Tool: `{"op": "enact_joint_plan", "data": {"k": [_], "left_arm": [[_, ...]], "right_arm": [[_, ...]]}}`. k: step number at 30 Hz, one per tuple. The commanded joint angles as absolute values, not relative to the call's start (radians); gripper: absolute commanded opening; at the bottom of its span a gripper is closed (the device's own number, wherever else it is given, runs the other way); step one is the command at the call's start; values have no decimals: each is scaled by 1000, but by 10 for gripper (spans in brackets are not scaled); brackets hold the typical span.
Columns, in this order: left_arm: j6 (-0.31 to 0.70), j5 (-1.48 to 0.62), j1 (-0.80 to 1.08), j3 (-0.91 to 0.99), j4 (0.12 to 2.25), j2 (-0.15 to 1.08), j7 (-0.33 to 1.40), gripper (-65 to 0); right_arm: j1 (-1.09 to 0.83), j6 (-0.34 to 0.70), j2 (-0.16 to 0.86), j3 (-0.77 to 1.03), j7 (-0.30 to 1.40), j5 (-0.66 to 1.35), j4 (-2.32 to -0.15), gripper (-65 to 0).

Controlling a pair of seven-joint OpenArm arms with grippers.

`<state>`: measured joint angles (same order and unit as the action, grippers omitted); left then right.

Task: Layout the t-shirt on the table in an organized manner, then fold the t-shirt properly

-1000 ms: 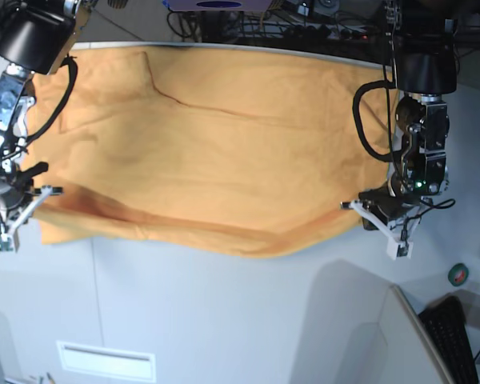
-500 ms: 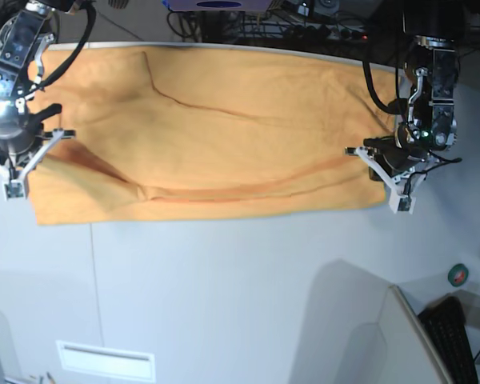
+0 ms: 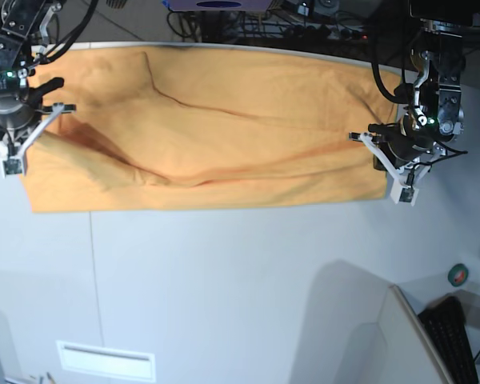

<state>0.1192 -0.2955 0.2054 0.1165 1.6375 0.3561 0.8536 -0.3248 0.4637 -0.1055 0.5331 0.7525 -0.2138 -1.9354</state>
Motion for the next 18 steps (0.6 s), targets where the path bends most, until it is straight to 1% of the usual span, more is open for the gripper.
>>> {"op": "enact_joint_plan", "data": {"k": [1,9,18], "left_arm": [[116,-298,199,122,1659,372,840,-650],[116,-298,248,120,1659,380,842,-650],[116,-294,260,120,1658,381,842,-650]], "right_arm": [[-331,460,-104,538,737,-213,-1962,-650],[-386,460,-111,538,740,-213,-1997,-650],[-437,460,-114,538,740,-211,-2005,-650]]}}
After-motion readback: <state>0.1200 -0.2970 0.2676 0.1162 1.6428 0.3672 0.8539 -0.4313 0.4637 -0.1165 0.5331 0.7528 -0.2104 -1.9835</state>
